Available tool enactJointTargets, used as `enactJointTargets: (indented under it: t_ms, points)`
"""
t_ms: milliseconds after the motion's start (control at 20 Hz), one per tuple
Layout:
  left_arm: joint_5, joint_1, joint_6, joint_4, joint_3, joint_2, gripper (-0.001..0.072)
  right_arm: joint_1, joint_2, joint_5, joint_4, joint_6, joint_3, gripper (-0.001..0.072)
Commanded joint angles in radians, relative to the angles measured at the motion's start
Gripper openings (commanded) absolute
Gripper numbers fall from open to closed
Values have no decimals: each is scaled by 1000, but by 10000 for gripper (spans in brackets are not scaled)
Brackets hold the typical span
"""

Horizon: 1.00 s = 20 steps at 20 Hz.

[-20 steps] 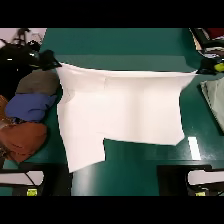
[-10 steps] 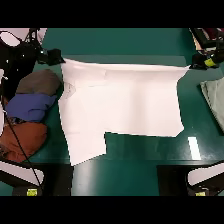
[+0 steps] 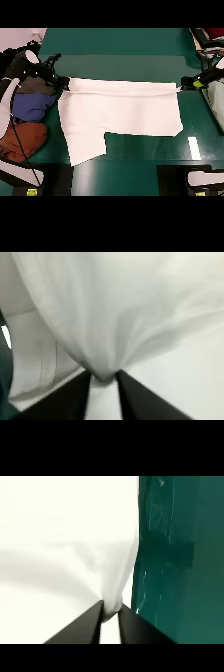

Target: Fold the shirts.

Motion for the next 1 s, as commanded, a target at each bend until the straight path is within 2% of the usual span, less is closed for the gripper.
enactJointTargets:
  t_ms: [0,200,550,700,950]
  points:
    - [-69,13,-31,27,-39,20,438,1,54,-5,18,0,-82,394]
    - [-93,29,-33,74,-163,217,422,-61,172,103,28,-9,-90,393]
    - [-58,29,-91,-5,-791,660,423,-134,386,108,29,-43,-287,393]
    - [-13,29,-91,-80,-952,753,423,-135,421,103,29,-43,-351,393]
    - [107,29,-89,-150,-1053,761,423,-132,425,105,92,-61,-360,390]
